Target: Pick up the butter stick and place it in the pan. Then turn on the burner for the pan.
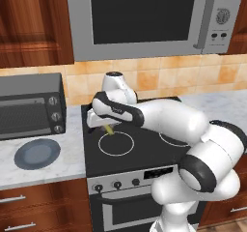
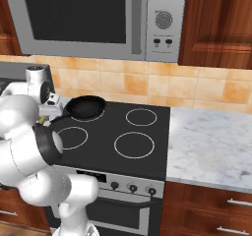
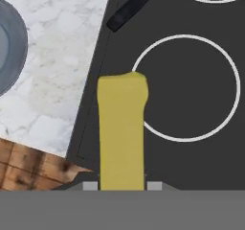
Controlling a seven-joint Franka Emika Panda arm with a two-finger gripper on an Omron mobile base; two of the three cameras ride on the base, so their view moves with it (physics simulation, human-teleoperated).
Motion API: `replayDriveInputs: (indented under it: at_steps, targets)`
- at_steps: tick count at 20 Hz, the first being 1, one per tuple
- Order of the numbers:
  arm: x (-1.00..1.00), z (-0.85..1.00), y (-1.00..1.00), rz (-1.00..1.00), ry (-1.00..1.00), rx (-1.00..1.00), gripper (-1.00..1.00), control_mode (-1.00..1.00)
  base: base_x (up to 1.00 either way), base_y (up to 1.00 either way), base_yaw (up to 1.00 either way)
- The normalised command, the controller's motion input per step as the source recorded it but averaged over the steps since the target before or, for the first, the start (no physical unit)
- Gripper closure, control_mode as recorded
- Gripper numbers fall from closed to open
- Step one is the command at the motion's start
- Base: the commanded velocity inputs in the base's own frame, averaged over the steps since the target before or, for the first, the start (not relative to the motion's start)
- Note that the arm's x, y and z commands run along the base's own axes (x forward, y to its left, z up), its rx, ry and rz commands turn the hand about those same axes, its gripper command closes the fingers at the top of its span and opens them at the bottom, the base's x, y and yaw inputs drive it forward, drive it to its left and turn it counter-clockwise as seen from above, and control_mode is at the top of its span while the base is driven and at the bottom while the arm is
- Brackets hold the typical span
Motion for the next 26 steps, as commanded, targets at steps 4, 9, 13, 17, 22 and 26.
replayDriveInputs:
  at_steps: [4,9,13,17,22,26]
  targets:
    - [0.28,0.0,-0.67,-0.11,0.0,0.0,1.0,-1.0,0.0,0.0,0.0]
    - [0.5,0.0,-0.35,-0.12,0.0,0.0,1.0,-1.0,0.0,0.0,0.0]
    - [0.52,0.0,-0.26,-0.11,0.0,0.0,1.0,-1.0,0.0,0.0,0.0]
    - [0.49,0.0,-0.2,-0.11,0.0,0.0,1.0,-1.0,0.0,0.0,0.0]
    - [0.47,0.0,-0.12,-0.11,0.0,0.0,1.0,-1.0,0.0,0.0,0.0]
    - [0.34,-0.08,0.0,-0.04,0.0,0.0,1.0,-1.0,0.0,0.0,0.0]
